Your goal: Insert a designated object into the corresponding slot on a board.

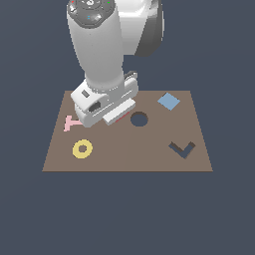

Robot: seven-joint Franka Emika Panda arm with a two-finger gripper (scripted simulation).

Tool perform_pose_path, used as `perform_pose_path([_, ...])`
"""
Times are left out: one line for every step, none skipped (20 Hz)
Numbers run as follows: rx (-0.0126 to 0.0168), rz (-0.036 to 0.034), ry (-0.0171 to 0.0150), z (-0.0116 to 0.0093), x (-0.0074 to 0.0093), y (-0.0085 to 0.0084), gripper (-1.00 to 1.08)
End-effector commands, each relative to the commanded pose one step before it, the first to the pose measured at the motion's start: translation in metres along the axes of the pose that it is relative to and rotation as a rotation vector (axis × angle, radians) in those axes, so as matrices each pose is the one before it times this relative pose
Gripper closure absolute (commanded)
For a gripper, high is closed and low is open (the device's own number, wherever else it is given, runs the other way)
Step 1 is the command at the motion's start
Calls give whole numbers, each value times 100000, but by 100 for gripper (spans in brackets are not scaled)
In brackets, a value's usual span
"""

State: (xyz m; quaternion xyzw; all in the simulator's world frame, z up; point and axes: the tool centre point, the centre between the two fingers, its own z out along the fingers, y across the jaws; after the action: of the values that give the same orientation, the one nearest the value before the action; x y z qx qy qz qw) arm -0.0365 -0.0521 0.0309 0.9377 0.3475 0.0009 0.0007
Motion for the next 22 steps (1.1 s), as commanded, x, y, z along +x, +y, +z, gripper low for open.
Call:
perform_pose_path([22, -16, -13, -53, 0, -17, 108])
perform_pose_path([75, -41, -48, -149, 13, -26, 108])
perform_pose_path([53, -29, -34, -164, 7, -23, 108])
perform_pose_path([0, 0, 0, -66, -2, -4, 108])
perform_pose_path([0, 0, 0, 161, -12, -7, 108])
perform_pose_path([0, 0, 0, -1, 31, -5, 108])
perform_pose_path([0, 0, 0, -3, 92, -16, 108])
perform_pose_path([24, -113, -29, 16, 201, -73, 108])
perform_pose_path([0, -98, 0, -8, 253, -77, 108])
perform_pose_path([-1, -138, 1, -11, 328, -104, 108])
perform_pose_path([-1, -154, 1, -13, 390, -120, 108])
perform_pose_path([-2, -183, 1, -16, 456, -141, 108])
perform_pose_path([-2, -218, 2, -18, 522, -164, 108])
perform_pose_path([-2, -229, 2, -20, 575, -176, 108])
perform_pose_path([-2, -249, 2, -22, 629, -192, 108])
perform_pose_path([-2, -276, 2, -23, 683, -210, 108])
perform_pose_path([-3, -301, 2, -25, 733, -226, 108])
perform_pose_path([-3, -309, 2, -26, 773, -233, 108])
perform_pose_path([-3, -331, 2, -28, 816, -247, 108])
perform_pose_path([-3, -345, 3, -29, 853, -256, 108])
perform_pose_path([-3, -359, 3, -30, 887, -265, 108])
perform_pose_path([-3, -372, 3, -31, 917, -272, 108])
